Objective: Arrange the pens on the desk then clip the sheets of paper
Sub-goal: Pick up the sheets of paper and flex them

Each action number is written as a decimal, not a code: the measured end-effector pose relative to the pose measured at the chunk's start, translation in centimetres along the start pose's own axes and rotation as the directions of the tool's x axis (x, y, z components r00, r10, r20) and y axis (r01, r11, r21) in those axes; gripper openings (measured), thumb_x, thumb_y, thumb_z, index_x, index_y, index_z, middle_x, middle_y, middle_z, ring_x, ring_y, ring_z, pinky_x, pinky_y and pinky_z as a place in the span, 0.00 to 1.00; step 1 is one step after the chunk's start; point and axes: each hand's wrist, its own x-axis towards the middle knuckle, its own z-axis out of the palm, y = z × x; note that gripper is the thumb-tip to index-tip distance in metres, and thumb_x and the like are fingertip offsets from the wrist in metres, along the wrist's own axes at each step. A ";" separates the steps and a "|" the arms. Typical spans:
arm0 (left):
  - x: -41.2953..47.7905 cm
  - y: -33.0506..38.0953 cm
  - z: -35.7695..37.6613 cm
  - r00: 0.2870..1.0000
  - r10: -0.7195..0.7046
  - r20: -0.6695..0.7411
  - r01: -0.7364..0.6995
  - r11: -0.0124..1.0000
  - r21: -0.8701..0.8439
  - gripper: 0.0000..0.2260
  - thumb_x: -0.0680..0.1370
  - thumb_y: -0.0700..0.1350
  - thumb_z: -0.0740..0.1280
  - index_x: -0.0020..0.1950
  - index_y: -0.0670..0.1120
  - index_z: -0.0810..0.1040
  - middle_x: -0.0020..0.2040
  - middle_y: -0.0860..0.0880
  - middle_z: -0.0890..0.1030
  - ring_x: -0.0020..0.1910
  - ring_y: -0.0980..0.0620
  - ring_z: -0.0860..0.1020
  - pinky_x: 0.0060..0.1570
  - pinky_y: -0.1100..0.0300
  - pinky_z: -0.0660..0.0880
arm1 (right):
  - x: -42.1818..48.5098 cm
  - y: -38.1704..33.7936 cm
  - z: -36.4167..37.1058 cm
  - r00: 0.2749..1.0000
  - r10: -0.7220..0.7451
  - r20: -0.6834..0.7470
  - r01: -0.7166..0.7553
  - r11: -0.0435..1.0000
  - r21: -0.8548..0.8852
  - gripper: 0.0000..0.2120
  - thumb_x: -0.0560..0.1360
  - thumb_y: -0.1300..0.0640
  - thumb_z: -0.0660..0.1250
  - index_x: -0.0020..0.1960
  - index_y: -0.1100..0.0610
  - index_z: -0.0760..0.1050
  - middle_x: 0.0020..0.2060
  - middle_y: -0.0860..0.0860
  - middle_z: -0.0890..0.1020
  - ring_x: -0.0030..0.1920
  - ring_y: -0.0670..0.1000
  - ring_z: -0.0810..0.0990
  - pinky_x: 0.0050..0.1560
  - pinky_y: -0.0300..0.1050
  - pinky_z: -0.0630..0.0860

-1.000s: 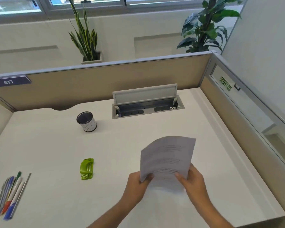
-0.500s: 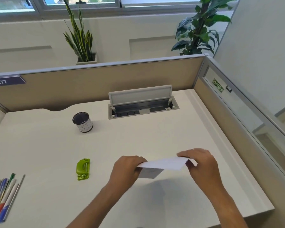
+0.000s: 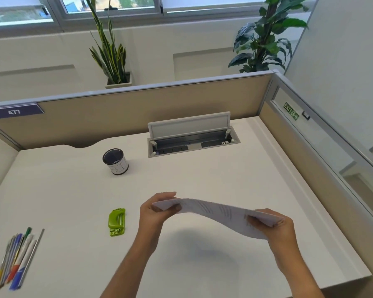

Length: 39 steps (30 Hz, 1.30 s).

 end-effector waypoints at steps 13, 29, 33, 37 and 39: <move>-0.5 -6.1 0.4 0.987 -0.150 0.056 0.129 0.954 0.272 0.15 0.65 0.44 0.85 0.49 0.43 0.90 0.46 0.40 0.90 0.46 0.43 0.89 0.48 0.50 0.83 | -0.7 9.5 2.0 0.931 0.333 -0.150 -0.318 0.941 0.115 0.08 0.72 0.69 0.81 0.50 0.63 0.88 0.48 0.65 0.90 0.46 0.56 0.86 0.49 0.49 0.79; -1.9 -8.2 0.3 0.996 -0.088 -0.029 0.093 0.911 0.403 0.09 0.73 0.39 0.83 0.47 0.53 0.93 0.47 0.52 0.92 0.48 0.52 0.90 0.54 0.46 0.86 | -1.3 11.3 1.7 0.964 0.249 -0.097 -0.251 0.968 -0.016 0.16 0.74 0.70 0.79 0.46 0.48 0.91 0.43 0.47 0.92 0.46 0.47 0.89 0.45 0.34 0.82; -2.6 -6.7 0.3 0.998 -0.063 -0.030 0.070 0.884 0.463 0.13 0.74 0.36 0.81 0.42 0.56 0.92 0.44 0.56 0.91 0.45 0.56 0.88 0.51 0.45 0.84 | -1.7 11.6 1.4 0.975 0.215 -0.060 -0.217 0.976 -0.020 0.15 0.73 0.75 0.77 0.52 0.59 0.90 0.53 0.55 0.92 0.63 0.66 0.86 0.58 0.36 0.82; -2.0 -2.3 -0.4 0.972 0.222 0.081 -0.228 0.795 0.562 0.10 0.70 0.38 0.78 0.41 0.54 0.91 0.42 0.58 0.88 0.47 0.57 0.87 0.47 0.46 0.83 | -2.0 7.1 -0.5 0.988 -0.021 -0.153 0.003 0.993 -0.115 0.19 0.76 0.67 0.79 0.62 0.50 0.87 0.62 0.47 0.89 0.71 0.52 0.82 0.68 0.33 0.77; -1.8 0.5 -0.6 0.929 0.327 0.172 -0.354 0.657 0.665 0.15 0.67 0.36 0.77 0.46 0.55 0.92 0.44 0.59 0.89 0.54 0.54 0.86 0.52 0.47 0.79 | -2.5 4.2 -1.2 0.965 -0.189 -0.184 0.131 0.949 -0.286 0.18 0.76 0.54 0.82 0.64 0.46 0.84 0.64 0.42 0.87 0.74 0.46 0.78 0.73 0.35 0.72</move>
